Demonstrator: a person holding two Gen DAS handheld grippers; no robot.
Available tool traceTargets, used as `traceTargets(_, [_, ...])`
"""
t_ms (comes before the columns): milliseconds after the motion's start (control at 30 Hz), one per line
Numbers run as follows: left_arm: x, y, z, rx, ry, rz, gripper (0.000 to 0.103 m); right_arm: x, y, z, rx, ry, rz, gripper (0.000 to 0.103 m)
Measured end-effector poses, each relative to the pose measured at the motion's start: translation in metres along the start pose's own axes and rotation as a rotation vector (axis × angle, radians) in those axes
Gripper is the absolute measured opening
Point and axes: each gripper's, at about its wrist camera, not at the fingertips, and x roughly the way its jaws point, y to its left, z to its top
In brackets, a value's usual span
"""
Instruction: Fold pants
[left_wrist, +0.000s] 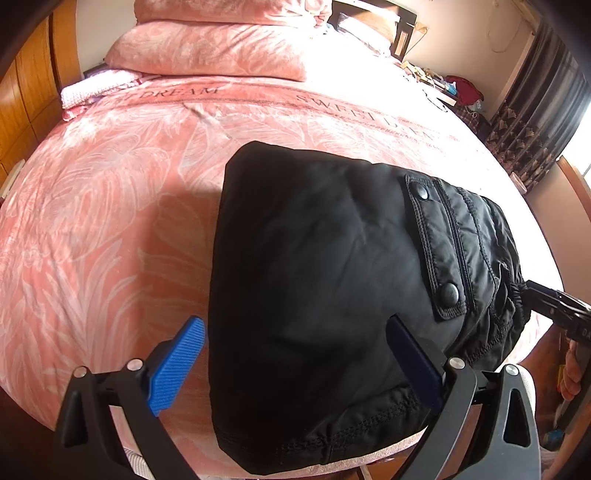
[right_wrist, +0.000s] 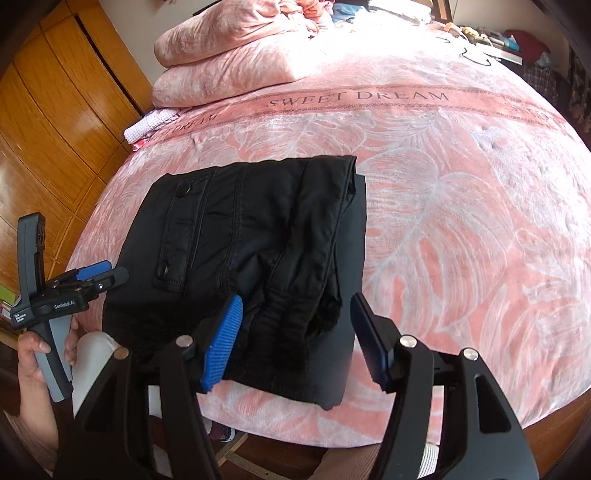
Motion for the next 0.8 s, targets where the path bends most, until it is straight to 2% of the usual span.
traceTargets(267, [0.008, -0.003, -0.012, -0.032, 0.035, -0.015, 0.099, 0.017, -0.004, -0.022, 0.086, 0.058, 0.090, 0.061])
traceTargets(300, [0.009, -0.004, -0.013, -0.032, 0.034, -0.009, 0.099, 0.020, -0.004, -0.022, 0.096, 0.064, 0.109, 0.057])
traceTargets(333, [0.010, -0.004, -0.013, -0.029, 0.034, -0.005, 0.099, 0.023, -0.003, -0.021, 0.104, 0.071, 0.120, 0.047])
traceTargets(367, [0.011, -0.005, -0.013, -0.027, 0.034, -0.002, 0.099, 0.025, -0.003, -0.021, 0.104, 0.074, 0.129, 0.045])
traceTargets(433, [0.011, -0.005, -0.012, -0.031, 0.035, 0.003, 0.099, 0.024, -0.002, -0.019, 0.105, 0.064, 0.115, 0.038])
traceTargets(533, [0.010, -0.005, -0.011, -0.036, 0.035, 0.000, 0.099, 0.017, -0.003, -0.017, 0.109, 0.056, 0.120, 0.035])
traceTargets(700, [0.003, -0.012, -0.010, -0.015, 0.015, -0.007, 0.099, -0.008, -0.004, -0.015, 0.084, 0.013, 0.061, 0.033])
traceTargets(800, [0.003, -0.017, -0.009, 0.009, 0.006, -0.011, 0.099, -0.003, -0.008, -0.018, 0.084, 0.033, 0.037, 0.034])
